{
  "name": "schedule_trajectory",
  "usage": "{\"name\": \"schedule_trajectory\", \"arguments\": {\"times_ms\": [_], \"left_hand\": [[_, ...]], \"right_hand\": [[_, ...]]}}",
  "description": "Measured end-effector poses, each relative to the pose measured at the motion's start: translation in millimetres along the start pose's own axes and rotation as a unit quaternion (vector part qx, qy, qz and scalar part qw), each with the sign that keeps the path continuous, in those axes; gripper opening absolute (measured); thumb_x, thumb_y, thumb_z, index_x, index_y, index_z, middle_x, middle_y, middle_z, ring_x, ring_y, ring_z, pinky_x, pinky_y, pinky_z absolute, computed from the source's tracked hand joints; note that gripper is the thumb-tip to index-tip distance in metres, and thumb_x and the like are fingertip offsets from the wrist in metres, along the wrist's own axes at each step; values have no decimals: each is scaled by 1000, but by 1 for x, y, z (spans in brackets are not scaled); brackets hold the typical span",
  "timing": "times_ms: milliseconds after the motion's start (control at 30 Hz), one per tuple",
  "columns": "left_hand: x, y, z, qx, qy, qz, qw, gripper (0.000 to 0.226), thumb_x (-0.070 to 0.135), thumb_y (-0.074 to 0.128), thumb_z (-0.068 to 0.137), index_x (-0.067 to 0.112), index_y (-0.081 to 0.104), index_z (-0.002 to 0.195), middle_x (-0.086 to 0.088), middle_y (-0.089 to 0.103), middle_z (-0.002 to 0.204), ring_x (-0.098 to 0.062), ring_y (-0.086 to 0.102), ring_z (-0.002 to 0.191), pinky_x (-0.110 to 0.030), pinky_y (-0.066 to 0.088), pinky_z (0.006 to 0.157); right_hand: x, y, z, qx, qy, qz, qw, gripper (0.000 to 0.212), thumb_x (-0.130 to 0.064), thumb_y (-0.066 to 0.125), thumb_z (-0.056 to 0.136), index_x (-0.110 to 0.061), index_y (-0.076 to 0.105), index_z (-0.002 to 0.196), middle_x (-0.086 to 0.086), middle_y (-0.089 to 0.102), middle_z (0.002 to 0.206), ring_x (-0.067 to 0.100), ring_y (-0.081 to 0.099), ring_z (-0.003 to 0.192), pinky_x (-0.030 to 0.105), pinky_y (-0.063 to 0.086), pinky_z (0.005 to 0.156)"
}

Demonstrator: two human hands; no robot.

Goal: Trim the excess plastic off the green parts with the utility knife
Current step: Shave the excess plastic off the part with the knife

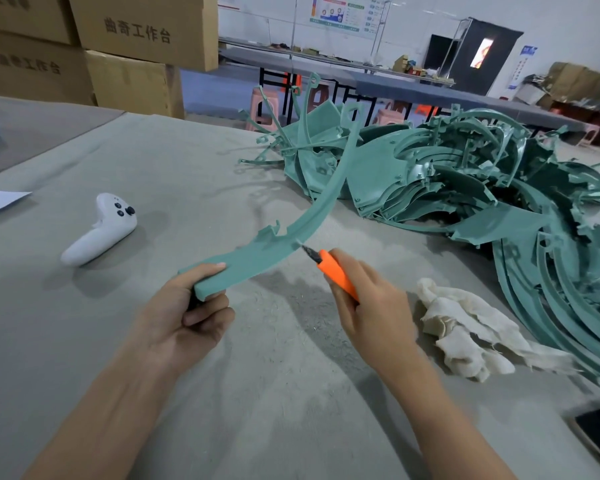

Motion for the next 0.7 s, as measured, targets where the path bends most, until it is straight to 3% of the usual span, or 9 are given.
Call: {"name": "schedule_trajectory", "arguments": {"times_ms": [167, 300, 567, 700], "left_hand": [[-4, 3, 0, -8, -11, 5, 1000, 23, 10, 63, 73, 19, 46, 62, 6, 25, 44, -6, 17, 28, -21, 12, 36], [-3, 4, 0, -13, -7, 23, 1000, 21, 10, 64, 73, 19, 46, 65, 6, 28, 43, -5, 17, 27, -21, 11, 37], [-4, 6, 0, -31, -16, 27, 999, 20, 11, 63, 75, 19, 46, 67, 6, 27, 43, -5, 18, 26, -20, 13, 37], [-5, 6, -1, -26, -18, 11, 999, 23, 10, 62, 76, 20, 44, 65, 7, 27, 43, -5, 18, 26, -20, 13, 36]], "right_hand": [[4, -7, 2, 25, 17, 11, 999, 33, -20, 57, 95, -13, 59, 127, 0, 65, 85, 16, 50, 51, 34, 46, 43], [24, -19, 7, 65, 62, -1, 996, 36, -30, 47, 99, -12, 59, 128, -12, 52, 81, 4, 36, 54, 17, 28, 49], [27, -21, 12, 78, 57, -29, 995, 34, -27, 49, 98, -17, 57, 129, -1, 66, 88, 11, 47, 57, 28, 37, 49], [22, -18, 10, 72, 63, -7, 995, 37, -28, 47, 98, -12, 58, 129, -7, 58, 82, 8, 42, 55, 22, 34, 48]]}}
Point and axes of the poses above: each hand's wrist, its own z-axis towards the middle knuckle, its own y-axis out of the palm, x = y × z, the point moved 8 cm from there along z, towards the middle knuckle
